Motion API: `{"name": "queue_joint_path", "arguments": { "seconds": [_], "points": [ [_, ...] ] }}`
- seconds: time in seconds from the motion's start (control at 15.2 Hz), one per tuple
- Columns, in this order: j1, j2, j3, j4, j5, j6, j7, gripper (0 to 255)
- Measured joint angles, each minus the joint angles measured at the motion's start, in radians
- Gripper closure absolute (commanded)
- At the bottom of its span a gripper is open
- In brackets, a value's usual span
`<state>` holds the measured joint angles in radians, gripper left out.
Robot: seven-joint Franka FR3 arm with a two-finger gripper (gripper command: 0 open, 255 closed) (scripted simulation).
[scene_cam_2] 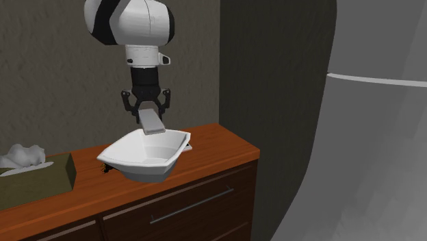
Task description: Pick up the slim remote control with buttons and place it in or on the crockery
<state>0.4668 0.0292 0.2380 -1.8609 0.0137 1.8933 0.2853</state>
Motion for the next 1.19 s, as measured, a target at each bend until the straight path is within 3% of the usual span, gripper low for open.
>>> {"name": "queue_joint_path", "arguments": {
  "seconds": [0.79, 1.19],
  "points": [
    [0.009, 0.03, 0.008, -0.124, -0.008, 0.153, 0.02, 255],
    [0.009, 0.037, 0.008, -0.131, -0.01, 0.168, 0.021, 255]
  ]
}}
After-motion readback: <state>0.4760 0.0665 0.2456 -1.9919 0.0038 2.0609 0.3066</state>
